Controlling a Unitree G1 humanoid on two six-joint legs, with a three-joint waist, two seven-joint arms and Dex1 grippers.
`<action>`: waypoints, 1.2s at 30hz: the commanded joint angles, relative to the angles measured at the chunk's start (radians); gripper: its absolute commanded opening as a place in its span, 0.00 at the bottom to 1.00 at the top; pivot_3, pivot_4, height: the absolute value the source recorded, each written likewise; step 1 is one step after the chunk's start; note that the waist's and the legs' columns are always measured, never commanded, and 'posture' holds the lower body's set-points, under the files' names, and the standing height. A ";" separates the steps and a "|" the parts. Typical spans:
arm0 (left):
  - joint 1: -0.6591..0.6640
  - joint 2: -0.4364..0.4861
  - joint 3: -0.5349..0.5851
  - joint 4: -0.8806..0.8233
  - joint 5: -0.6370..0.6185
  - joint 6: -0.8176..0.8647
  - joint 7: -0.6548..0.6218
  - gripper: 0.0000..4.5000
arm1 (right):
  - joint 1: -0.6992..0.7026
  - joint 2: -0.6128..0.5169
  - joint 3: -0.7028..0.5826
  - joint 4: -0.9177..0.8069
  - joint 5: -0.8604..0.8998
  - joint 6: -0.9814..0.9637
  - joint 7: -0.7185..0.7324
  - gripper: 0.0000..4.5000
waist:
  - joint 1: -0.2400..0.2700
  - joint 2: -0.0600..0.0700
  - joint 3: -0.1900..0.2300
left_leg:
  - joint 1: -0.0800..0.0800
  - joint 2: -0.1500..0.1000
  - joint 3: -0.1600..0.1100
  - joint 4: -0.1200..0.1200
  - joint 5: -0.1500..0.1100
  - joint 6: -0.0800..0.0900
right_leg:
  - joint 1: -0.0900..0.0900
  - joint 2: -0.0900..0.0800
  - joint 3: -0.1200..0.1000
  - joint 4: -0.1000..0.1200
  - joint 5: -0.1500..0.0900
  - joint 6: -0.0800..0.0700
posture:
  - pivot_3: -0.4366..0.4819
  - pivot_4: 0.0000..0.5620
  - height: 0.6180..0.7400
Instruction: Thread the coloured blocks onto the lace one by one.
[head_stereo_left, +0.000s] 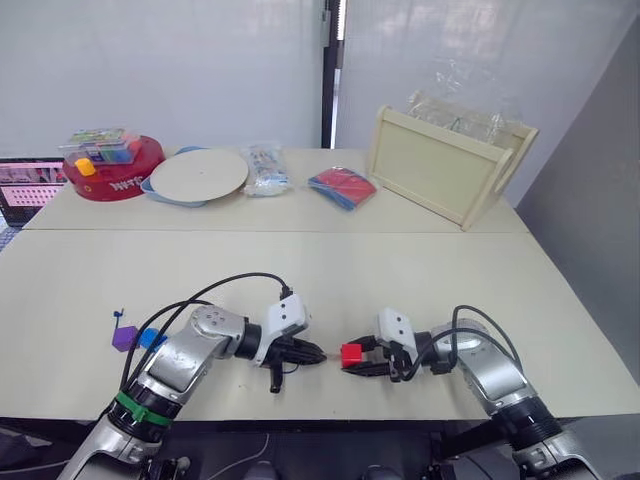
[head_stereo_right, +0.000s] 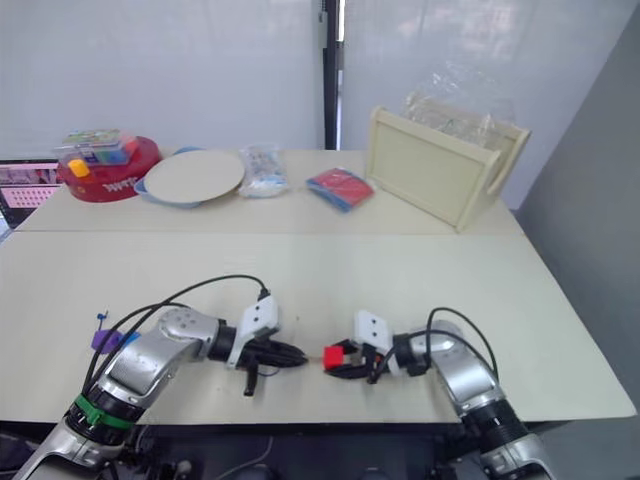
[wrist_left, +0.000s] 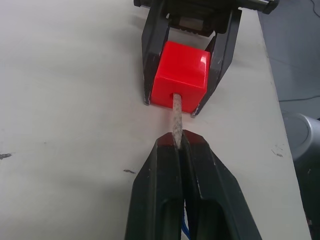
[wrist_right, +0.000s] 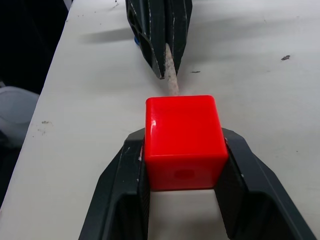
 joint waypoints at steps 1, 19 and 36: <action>0.008 0.011 0.013 -0.074 -0.046 -0.030 -0.032 0.00 | 0.026 0.062 0.077 0.039 -0.007 -0.031 0.007 0.26 | -0.013 0.000 0.000 | 0.000 0.000 0.000 -0.001 0.000 0.000 | 0.000 0.000 0.000 0.000 0.000 0.000 | 0.48 0.27 1.00; 0.038 0.008 0.038 -0.029 -0.022 -0.096 -0.003 0.00 | 0.011 0.047 0.101 0.073 -0.030 -0.119 0.078 0.26 | -0.013 0.000 0.000 | 0.003 0.000 0.001 -0.006 0.000 0.000 | 0.000 0.000 0.001 -0.002 0.000 0.000 | 0.48 0.27 1.00; 0.013 -0.025 0.012 -0.056 -0.025 -0.054 0.023 0.15 | -0.003 0.049 0.115 0.111 -0.062 -0.111 0.042 0.26 | -0.005 0.000 0.000 | 0.004 -0.001 0.001 -0.005 0.000 0.000 | 0.002 -0.001 0.001 -0.002 0.000 0.000 | 0.48 0.27 1.00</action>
